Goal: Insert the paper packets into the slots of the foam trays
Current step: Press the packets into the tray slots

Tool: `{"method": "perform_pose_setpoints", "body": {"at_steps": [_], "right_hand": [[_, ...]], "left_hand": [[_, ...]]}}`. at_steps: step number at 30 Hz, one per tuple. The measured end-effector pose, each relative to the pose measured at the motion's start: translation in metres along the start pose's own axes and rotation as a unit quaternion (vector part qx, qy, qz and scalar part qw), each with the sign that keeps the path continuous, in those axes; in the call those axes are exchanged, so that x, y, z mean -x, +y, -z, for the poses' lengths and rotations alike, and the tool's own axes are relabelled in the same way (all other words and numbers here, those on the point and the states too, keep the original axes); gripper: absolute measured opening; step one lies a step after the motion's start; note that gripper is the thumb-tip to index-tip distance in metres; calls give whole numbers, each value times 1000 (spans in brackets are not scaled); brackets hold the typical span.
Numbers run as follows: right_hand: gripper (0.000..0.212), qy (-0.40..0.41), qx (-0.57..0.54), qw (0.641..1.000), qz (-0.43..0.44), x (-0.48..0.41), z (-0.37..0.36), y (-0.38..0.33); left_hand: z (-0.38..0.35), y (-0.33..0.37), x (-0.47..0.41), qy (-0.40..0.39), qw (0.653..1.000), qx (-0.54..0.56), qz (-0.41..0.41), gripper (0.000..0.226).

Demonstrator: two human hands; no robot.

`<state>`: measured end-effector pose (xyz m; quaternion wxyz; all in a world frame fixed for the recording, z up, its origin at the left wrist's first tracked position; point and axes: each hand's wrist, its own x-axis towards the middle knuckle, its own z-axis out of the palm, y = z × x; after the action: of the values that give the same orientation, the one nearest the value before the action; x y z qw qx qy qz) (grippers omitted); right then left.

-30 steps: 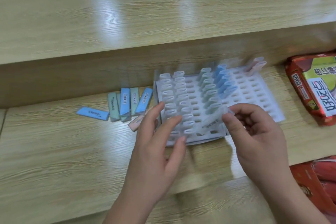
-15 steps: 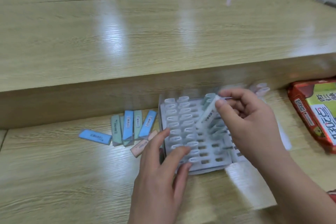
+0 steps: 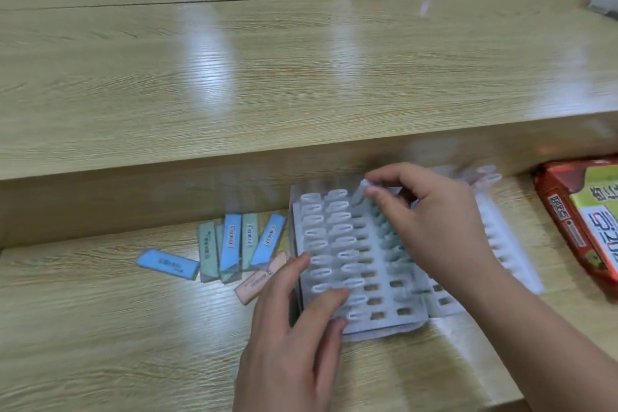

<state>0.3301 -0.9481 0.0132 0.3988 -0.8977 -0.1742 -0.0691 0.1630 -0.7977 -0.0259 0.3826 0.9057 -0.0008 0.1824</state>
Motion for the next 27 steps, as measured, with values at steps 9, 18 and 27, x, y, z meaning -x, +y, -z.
{"method": "perform_pose_setpoints", "body": {"at_steps": [9, 18, 27], "right_hand": [[10, -19, 38, 999, 5, -3, 8, -3], [18, -88, 290, 949, 92, -4, 3, -24], [27, -93, 156, 975, 129, 45, -48, -110]], "left_hand": [[-1, 0, 1, 4, 1000, -1, -4, 24], [5, -1, 8, 0, 1000, -2, -15, 31], [68, -79, -6, 105, 963, -155, 194, 32]]}}
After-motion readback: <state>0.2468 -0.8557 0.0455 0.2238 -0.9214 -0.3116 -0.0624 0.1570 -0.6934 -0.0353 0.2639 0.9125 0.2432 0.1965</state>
